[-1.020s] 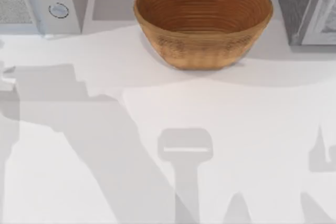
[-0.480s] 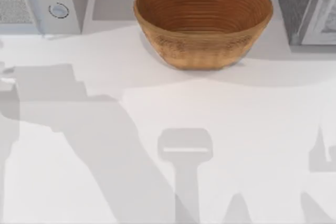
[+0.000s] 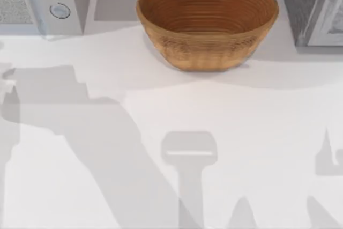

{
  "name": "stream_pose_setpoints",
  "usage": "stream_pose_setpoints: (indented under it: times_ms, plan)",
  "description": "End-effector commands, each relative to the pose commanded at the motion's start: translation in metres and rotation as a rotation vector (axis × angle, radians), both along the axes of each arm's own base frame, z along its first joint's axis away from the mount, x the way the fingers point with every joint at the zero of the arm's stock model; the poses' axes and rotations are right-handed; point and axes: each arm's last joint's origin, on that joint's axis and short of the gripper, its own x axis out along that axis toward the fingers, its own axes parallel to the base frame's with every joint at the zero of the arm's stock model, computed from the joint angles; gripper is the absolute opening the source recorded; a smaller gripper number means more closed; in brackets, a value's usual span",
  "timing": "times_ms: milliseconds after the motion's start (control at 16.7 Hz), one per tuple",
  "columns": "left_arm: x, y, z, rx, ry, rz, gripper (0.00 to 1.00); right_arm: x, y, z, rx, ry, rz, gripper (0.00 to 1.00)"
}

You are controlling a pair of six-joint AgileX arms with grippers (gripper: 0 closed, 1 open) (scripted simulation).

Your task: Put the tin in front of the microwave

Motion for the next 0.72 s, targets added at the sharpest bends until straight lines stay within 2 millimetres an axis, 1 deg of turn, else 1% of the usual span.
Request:
stream_pose_setpoints:
  times_ms: [420, 540, 720]
  plan:
    - [0.000, 0.000, 0.000, -0.001, 0.001, -0.001, 1.00, 0.000, 0.000, 0.000, 0.000, 0.000, 0.000, 1.00]
    - [0.001, 0.000, 0.009, -0.001, 0.003, -0.001, 1.00, 0.000, 0.000, 0.000, 0.000, 0.000, 0.000, 1.00]
    - [0.001, 0.000, 0.032, -0.001, 0.004, -0.001, 1.00, 0.000, 0.000, 0.000, 0.000, 0.000, 0.000, 1.00]
